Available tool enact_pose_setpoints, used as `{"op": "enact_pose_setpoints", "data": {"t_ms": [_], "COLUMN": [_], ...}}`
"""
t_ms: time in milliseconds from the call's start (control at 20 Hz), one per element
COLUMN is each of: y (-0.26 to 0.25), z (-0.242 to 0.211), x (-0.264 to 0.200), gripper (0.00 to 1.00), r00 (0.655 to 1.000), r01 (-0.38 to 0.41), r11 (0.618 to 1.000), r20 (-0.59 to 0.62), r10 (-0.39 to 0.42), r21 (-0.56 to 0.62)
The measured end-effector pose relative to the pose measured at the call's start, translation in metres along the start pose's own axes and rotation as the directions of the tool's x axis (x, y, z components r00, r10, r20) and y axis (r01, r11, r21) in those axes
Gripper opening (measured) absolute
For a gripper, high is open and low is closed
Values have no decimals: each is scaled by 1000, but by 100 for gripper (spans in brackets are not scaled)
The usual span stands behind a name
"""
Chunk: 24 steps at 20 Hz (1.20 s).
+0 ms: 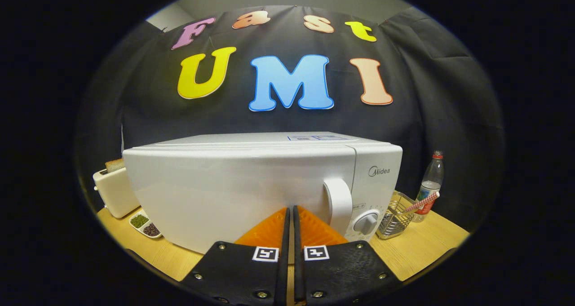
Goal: Open the microwave, put the food inside, and close the microwave door.
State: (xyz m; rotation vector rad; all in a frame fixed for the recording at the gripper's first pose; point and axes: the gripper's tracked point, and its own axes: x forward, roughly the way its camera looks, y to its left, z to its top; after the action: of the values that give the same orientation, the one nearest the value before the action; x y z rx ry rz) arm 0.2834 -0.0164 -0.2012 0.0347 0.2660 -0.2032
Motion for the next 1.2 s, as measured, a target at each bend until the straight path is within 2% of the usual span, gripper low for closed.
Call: {"op": "enact_pose_setpoints", "data": {"t_ms": [150,300,550,1200], "y": [-7,-13,-21,-36], "z": [-9,-3,18,69], "x": [-6,-26,-82,-235], "gripper": [6,6,6,6], "r00": [999,999,997,970], "r01": [-9,-19,-55,-160], "r11": [999,1000,998,987], "r20": [-52,-33,49,185], "r10": [11,20,56,155], "r21": [41,20,-15,10]}}
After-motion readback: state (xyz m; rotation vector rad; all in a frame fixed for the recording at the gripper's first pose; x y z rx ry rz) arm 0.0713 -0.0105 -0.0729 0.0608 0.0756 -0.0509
